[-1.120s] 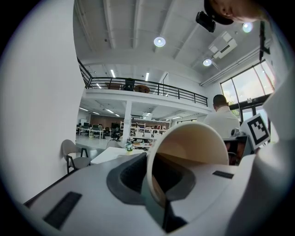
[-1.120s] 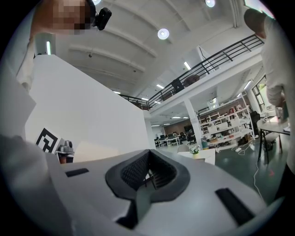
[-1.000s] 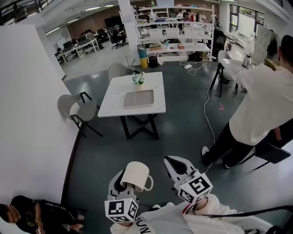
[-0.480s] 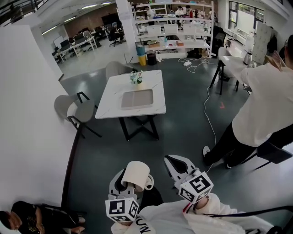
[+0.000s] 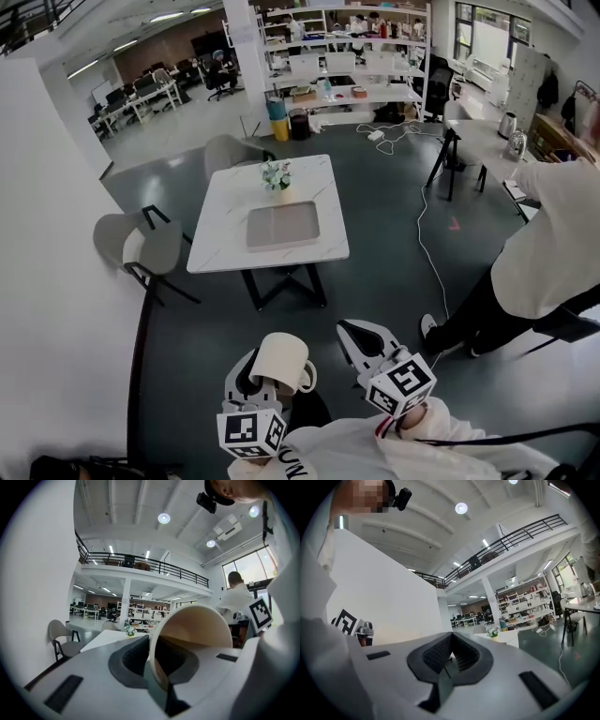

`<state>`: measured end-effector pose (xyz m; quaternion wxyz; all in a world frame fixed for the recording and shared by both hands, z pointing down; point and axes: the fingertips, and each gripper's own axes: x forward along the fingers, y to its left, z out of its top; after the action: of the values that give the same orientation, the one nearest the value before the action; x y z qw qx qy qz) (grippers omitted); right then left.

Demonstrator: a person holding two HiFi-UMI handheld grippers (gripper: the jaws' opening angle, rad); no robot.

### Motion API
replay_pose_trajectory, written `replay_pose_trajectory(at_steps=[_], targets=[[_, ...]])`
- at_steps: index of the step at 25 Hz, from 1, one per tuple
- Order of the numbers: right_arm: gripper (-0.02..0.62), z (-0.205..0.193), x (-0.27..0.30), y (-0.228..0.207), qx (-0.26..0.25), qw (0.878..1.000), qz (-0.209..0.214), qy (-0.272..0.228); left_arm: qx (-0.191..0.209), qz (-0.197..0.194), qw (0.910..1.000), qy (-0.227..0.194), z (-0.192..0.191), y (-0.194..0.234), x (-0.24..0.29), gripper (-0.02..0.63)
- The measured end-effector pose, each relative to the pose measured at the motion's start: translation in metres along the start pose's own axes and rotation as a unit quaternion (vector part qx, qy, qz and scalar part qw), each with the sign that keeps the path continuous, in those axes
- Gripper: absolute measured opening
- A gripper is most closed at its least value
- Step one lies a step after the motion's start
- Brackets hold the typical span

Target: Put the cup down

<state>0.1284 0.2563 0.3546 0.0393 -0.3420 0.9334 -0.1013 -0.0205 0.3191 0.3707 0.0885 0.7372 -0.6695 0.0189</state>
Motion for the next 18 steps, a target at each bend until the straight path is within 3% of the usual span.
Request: replay_pose_trajectory(at_steps=[9, 18], targets=[[0.005, -0.005, 0.135, -0.024, 0.001, 1.0, -0.005, 0.028, -0.002, -0.005, 0.9998, 0.019, 0.021, 0.092, 0.101, 0.046], [0.005, -0.009, 0.213, -0.038, 0.009, 0.999, -0.012, 0.047, -0.015, -0.011, 0.9988, 0.044, 0.024, 0.148, 0.158, 0.046]])
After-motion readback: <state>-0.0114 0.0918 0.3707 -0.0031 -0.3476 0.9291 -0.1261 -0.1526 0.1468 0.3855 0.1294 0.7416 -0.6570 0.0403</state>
